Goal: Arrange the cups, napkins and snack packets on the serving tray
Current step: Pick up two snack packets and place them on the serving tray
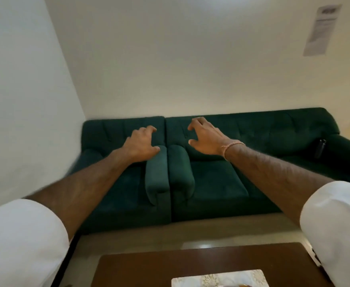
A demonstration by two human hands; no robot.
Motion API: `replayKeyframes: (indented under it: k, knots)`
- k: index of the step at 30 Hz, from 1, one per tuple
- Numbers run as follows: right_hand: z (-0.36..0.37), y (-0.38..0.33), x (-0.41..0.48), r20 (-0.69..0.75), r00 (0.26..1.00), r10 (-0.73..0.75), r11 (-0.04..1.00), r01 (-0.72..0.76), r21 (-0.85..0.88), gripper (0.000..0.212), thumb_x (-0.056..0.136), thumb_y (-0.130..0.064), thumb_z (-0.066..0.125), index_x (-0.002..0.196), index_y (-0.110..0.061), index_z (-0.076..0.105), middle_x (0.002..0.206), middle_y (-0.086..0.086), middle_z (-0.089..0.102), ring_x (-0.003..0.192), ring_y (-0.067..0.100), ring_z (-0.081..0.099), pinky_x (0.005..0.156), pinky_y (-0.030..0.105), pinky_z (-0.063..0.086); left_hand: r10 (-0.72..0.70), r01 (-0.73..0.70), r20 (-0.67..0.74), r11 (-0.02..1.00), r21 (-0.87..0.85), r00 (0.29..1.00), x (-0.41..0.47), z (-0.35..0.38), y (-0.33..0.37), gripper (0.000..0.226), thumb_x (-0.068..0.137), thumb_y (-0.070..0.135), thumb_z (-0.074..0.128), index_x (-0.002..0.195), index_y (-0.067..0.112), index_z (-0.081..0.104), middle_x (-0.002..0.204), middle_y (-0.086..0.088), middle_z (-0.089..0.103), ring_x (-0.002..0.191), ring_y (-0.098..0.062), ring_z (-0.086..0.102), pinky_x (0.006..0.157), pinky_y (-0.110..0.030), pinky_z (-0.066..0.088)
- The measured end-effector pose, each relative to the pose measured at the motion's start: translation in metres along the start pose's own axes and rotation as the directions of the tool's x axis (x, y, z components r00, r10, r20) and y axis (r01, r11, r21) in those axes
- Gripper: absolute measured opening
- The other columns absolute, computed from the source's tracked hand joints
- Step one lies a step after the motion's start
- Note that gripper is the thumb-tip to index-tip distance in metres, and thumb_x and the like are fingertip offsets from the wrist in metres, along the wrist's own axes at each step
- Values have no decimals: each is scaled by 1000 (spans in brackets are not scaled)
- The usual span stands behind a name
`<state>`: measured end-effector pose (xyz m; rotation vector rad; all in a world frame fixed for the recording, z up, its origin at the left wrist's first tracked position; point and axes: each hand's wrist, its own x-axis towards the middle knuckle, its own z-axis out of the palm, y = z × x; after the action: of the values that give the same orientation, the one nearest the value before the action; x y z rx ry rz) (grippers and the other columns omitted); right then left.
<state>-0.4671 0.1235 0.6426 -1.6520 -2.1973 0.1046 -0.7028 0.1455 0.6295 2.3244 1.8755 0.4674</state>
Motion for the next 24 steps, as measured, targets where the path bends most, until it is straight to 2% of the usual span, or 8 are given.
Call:
replayKeyframes:
  k: [6,11,18,24]
  knots:
    - [31,171,-69,55,981,185,983,-186,3,45,91,-30,60,132,-17,48,146,2,37,125,28,50,103,49,43,82,-82,155,997,-3,985,25,131,110,69,85,36,66,146,24,36,144,-9,46,133,-30,41,107,-52,40]
    - [82,327,-149,148,927,346,934,-355,38,45,92,-31,60,133,-18,47,147,2,36,128,27,48,106,50,39,153,-148,300,988,-41,942,41,277,218,70,87,36,67,148,23,35,146,-8,46,134,-29,41,108,-51,40]
    - [160,508,-274,312,794,522,833,-553,13,41,93,-24,60,131,-15,49,144,6,41,119,28,54,103,42,45,258,-244,534,965,-97,805,37,490,347,68,87,33,67,147,22,37,147,-8,46,132,-27,42,108,-49,39]
    - [222,627,-395,349,622,701,674,-738,-39,42,91,-29,61,128,-11,52,137,14,45,119,37,53,99,52,46,386,-352,651,917,-189,653,3,653,445,62,89,32,67,144,19,41,148,-8,46,133,-26,43,110,-44,40]
